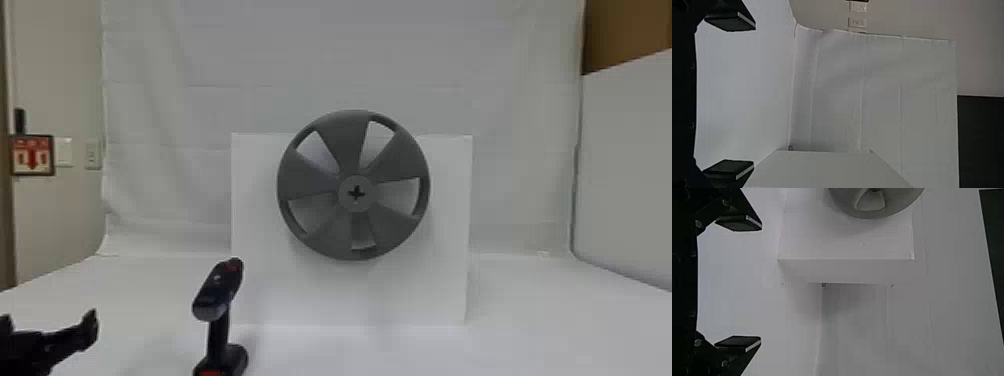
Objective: Grasp the drill and bring into the middle of wheel
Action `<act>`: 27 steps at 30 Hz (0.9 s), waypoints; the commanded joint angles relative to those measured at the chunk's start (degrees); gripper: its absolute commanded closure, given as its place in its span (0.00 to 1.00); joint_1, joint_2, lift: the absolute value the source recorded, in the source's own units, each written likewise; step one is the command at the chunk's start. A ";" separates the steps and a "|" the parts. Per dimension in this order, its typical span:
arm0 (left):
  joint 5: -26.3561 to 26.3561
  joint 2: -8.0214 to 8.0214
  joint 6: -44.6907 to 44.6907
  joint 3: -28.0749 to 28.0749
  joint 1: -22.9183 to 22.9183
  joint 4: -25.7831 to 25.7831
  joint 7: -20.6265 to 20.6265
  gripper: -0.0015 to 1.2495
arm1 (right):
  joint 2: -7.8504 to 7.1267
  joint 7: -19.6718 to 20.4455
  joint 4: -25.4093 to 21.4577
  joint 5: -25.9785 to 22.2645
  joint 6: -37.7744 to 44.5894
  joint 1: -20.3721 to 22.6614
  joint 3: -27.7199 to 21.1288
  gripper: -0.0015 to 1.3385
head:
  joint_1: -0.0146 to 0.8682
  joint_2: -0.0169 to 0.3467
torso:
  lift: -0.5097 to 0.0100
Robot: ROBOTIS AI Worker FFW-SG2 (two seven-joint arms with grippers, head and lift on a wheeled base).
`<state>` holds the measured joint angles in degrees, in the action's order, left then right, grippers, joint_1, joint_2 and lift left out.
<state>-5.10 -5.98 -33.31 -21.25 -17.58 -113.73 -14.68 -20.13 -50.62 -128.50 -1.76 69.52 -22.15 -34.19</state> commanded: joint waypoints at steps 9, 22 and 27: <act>0.00 0.00 0.00 -0.02 0.00 0.00 0.00 0.05 | 0.00 0.00 0.01 0.18 0.00 0.00 0.00 0.20 | 0.08 0.13 | 0.21; 0.00 0.00 0.00 0.07 -0.09 0.00 0.00 0.05 | 0.09 0.00 0.01 0.18 0.00 0.00 0.00 0.20 | 0.08 0.13 | 0.21; 0.09 0.00 0.00 -0.02 0.00 0.00 0.00 0.05 | 0.09 0.00 0.01 0.18 0.00 0.00 0.00 0.20 | 0.08 0.13 | 0.21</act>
<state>-5.02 -5.98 -33.31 -21.20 -17.64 -113.73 -14.68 -20.04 -50.62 -128.50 -1.58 69.52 -22.15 -34.14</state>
